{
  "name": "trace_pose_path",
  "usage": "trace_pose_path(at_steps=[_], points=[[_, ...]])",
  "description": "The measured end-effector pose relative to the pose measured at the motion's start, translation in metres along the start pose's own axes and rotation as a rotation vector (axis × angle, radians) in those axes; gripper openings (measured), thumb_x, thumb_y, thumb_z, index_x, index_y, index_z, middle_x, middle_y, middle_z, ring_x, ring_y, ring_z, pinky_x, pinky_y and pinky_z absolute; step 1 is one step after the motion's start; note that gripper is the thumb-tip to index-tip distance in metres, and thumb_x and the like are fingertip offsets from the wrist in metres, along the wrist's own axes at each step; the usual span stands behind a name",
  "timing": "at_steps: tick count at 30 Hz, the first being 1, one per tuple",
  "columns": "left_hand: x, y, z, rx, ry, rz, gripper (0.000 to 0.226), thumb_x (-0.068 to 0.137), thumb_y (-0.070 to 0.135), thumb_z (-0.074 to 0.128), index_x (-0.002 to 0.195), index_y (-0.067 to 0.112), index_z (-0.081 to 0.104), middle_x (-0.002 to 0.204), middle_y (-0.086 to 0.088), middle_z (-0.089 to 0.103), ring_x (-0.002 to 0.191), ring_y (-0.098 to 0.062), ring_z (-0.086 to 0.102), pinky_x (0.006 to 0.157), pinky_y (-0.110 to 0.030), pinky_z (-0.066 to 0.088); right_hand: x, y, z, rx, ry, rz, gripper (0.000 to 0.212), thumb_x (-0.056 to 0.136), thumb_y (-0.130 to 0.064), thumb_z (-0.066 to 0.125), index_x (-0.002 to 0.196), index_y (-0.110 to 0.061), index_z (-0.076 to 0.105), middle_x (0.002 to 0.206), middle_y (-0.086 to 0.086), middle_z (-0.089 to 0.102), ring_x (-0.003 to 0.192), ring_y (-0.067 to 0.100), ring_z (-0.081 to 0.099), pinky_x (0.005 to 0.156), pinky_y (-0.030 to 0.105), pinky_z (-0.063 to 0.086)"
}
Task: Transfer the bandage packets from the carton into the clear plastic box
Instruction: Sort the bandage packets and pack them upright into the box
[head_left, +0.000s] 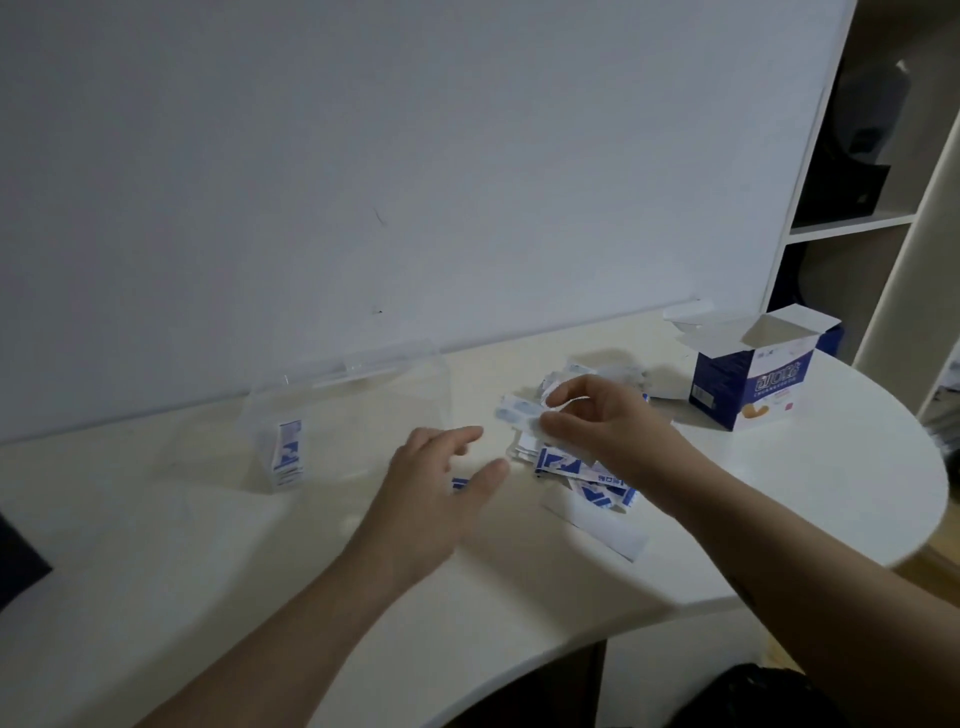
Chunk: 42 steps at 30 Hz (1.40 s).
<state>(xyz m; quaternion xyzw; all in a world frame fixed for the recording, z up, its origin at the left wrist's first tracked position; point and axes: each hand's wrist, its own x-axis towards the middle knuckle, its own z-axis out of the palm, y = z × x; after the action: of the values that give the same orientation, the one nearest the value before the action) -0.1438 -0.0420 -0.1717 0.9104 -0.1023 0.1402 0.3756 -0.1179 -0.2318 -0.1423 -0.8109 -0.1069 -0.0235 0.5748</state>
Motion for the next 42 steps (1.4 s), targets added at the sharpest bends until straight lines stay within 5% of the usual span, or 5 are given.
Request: trace_pose_path(at_steps=[6,11,18,28,42], points=[[0.001,0.025,0.01,-1.019,-0.103,-0.237,0.03,0.1,0.024,0.037,0.105,0.014,0.065,0.099,-0.003,0.072,0.091,-0.013,0.067,0.079,-0.025,0.053,-0.007,-0.018,0.007,-0.143,-0.134,-0.144,0.013,0.089,-0.024,0.061,0.089,-0.011,0.063,0.077,-0.005,0.07,0.066,0.007,0.061,0.066,0.02,0.049],[0.011,0.01,-0.01,-1.411,0.001,-0.422,0.028,0.1,0.016,0.037,0.102,0.009,0.064,0.067,-0.004,0.064,0.06,-0.015,0.065,0.066,-0.028,0.058,-0.011,0.0,-0.018,-1.021,-0.376,0.093,0.043,0.077,-0.041,0.071,0.107,-0.014,0.058,0.1,0.002,0.062,0.081,0.012,0.053,0.078,0.027,0.048],[0.007,0.005,-0.006,-1.427,-0.099,-0.648,0.026,0.098,0.017,0.041,0.109,0.009,0.063,0.059,0.001,0.048,0.041,-0.007,0.039,0.048,-0.02,0.051,-0.008,0.001,-0.017,-1.005,-0.522,0.155,0.035,0.08,-0.032,0.07,0.102,-0.007,0.063,0.097,0.007,0.064,0.075,0.012,0.049,0.067,0.023,0.04],[-0.015,0.009,-0.009,-1.637,-0.529,-0.811,0.046,0.076,0.049,0.06,0.08,0.004,0.068,0.072,-0.008,0.056,0.055,-0.018,0.058,0.058,-0.029,0.055,-0.019,-0.017,0.041,-0.646,-0.099,-0.76,0.029,0.08,0.0,0.061,0.103,-0.013,0.073,0.096,0.002,0.068,0.085,0.018,0.062,0.07,0.026,0.052],[-0.014,-0.005,-0.012,-1.613,-0.269,-0.707,0.032,0.075,0.009,0.058,0.106,0.007,0.067,0.076,-0.008,0.062,0.048,-0.009,0.051,0.049,-0.022,0.052,0.021,0.021,-0.002,-0.553,0.141,-0.189,0.04,0.088,-0.026,0.061,0.127,-0.023,0.053,0.113,-0.009,0.059,0.088,0.003,0.058,0.081,0.021,0.051]])
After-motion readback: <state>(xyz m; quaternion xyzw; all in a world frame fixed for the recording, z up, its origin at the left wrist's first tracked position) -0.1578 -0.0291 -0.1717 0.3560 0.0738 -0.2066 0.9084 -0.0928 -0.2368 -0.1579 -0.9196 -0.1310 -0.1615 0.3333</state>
